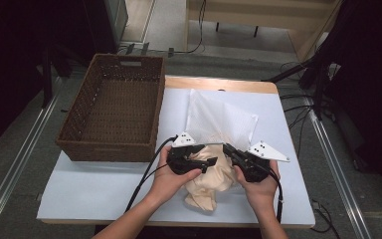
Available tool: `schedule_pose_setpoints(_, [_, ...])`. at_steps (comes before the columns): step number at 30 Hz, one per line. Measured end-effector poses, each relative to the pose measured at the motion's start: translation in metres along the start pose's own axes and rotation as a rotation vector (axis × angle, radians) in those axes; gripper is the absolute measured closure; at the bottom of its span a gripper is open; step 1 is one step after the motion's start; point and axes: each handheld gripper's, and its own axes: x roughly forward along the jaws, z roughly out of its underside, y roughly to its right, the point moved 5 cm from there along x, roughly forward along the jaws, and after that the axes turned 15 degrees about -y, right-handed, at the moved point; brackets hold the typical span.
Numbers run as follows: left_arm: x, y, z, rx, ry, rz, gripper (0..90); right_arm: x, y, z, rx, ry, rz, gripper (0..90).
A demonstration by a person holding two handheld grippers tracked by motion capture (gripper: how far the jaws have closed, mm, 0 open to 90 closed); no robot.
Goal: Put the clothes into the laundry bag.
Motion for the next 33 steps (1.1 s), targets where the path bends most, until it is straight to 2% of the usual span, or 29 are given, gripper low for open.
schedule_pose_setpoints(2, [-0.006,0.005,0.005,0.020,-0.005,0.008,27.9,0.000,0.000,0.000,-0.002,0.002,0.003,90.0])
schedule_pose_setpoints(5, [-0.013,0.010,0.015,0.020,-0.012,0.046,24.5,0.000,0.000,0.000,-0.001,0.004,0.002,90.0])
schedule_pose_setpoints(6, [-0.014,0.012,0.018,0.020,-0.013,0.041,23.6,-0.001,-0.001,0.000,0.000,0.003,0.002,90.0])
schedule_pose_setpoints(9, [-0.012,0.015,0.028,0.046,-0.039,0.008,19.9,0.000,-0.001,0.000,-0.003,0.001,0.001,90.0])
schedule_pose_setpoints(12, [-0.008,0.018,0.037,0.062,-0.064,-0.005,17.7,0.000,-0.001,0.000,-0.004,0.000,0.001,90.0])
schedule_pose_setpoints(15, [-0.001,0.021,0.043,0.081,-0.085,-0.047,16.1,0.001,-0.002,0.000,-0.003,0.000,-0.003,90.0])
schedule_pose_setpoints(19, [0.009,0.025,0.049,0.115,-0.119,-0.080,15.6,0.001,-0.002,0.000,-0.004,-0.002,-0.003,90.0])
schedule_pose_setpoints(21, [0.013,0.026,0.051,0.130,-0.137,-0.114,16.3,0.001,-0.002,0.000,-0.006,-0.001,-0.003,90.0])
schedule_pose_setpoints(23, [0.016,0.025,0.052,0.122,-0.143,-0.147,21.0,0.001,-0.002,0.000,-0.007,-0.002,-0.003,90.0])
schedule_pose_setpoints(25, [0.015,0.023,0.051,0.107,-0.141,-0.177,33.4,0.001,-0.003,0.000,-0.006,-0.003,-0.005,90.0])
schedule_pose_setpoints(26, [0.014,0.023,0.050,0.097,-0.135,-0.179,39.8,0.002,-0.003,0.000,-0.009,-0.003,-0.006,90.0])
schedule_pose_setpoints(29, [0.011,0.024,0.046,0.080,-0.127,-0.160,60.5,0.002,-0.004,0.000,-0.016,-0.005,-0.007,90.0])
schedule_pose_setpoints(31, [0.009,0.024,0.042,0.071,-0.125,-0.154,68.7,0.003,-0.006,0.000,-0.015,-0.005,-0.010,90.0])
schedule_pose_setpoints(33, [0.007,0.024,0.038,0.063,-0.112,-0.128,76.0,0.002,-0.007,0.000,-0.016,-0.004,-0.011,90.0])
